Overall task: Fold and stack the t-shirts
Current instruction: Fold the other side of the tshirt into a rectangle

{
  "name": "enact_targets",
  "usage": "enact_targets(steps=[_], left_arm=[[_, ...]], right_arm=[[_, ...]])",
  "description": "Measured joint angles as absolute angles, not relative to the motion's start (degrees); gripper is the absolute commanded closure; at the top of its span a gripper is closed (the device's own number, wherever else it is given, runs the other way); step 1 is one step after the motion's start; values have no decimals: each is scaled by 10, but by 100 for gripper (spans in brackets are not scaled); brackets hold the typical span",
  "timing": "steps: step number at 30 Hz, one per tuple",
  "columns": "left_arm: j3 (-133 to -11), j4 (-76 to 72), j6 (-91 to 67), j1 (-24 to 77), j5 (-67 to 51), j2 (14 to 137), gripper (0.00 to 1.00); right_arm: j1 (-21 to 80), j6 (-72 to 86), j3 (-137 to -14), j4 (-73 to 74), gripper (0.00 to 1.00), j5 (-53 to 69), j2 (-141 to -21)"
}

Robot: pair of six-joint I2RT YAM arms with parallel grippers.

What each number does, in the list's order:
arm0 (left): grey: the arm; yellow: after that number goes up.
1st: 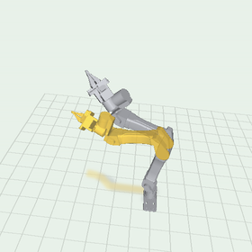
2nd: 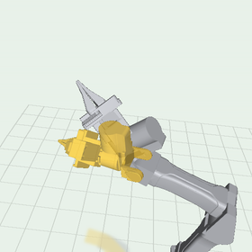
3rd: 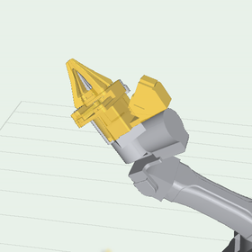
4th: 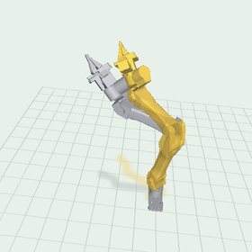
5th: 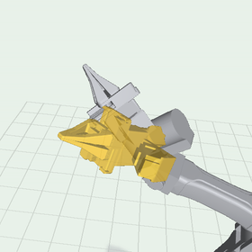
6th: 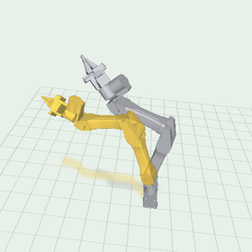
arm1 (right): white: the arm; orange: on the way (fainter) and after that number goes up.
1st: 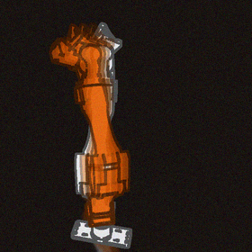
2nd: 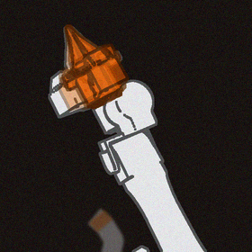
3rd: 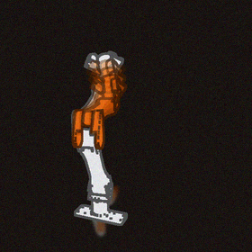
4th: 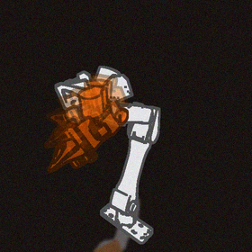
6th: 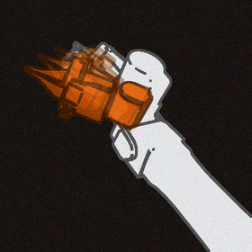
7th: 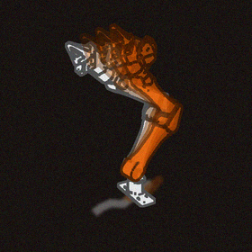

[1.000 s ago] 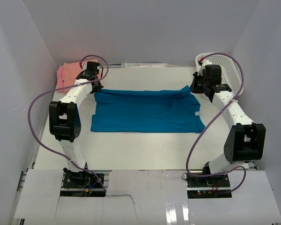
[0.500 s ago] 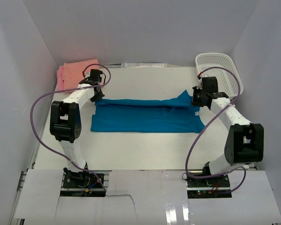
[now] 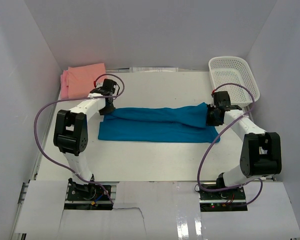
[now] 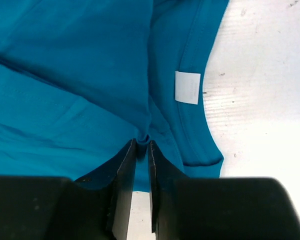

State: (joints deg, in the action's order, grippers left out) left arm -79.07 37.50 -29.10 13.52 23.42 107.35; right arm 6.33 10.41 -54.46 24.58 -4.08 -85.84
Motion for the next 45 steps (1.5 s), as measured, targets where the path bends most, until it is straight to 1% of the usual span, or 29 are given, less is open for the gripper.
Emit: enact_targets(steps=[1,2,3,4,9,12,15,18,21,27,31,34,38,41,45], left_arm=[[-784,381,-297,135,239,1071,41],[-777,393,-304,135,246,1069,20],[-770,404,-311,135,253,1066,15],[-760,415,-322,135,261,1063,3],[-705,459,-355,135,278,1028,2],[-700,473,-370,135,288,1007,2],[-701,452,-366,135,286,975,2],[-725,422,-347,135,258,958,2],[-790,389,-330,135,226,987,2],[-921,352,-303,135,186,1111,2],[-971,347,-289,135,165,1185,2],[-982,348,-281,135,153,1215,2],[-973,353,-279,135,139,1214,2],[-957,351,-277,135,137,1208,2],[-936,356,-272,135,137,1198,2]], right_arm=[[63,103,-545,247,74,-44,-857],[63,104,-545,249,73,-48,-857],[63,105,-545,252,70,-50,-855],[63,105,-545,255,68,-54,-851],[63,110,-545,259,67,-66,-819],[63,115,-545,256,66,-70,-797],[63,119,-545,236,64,-62,-785],[63,122,-558,219,64,-48,-800],[63,124,-599,208,64,-38,-851],[63,124,-692,188,64,-3,-974],[63,120,-744,181,64,14,-1036],[63,116,-771,178,65,19,-1072],[63,114,-769,184,66,21,-1092],[63,114,-750,186,68,21,-1094],[63,116,-684,171,69,22,-1072]])
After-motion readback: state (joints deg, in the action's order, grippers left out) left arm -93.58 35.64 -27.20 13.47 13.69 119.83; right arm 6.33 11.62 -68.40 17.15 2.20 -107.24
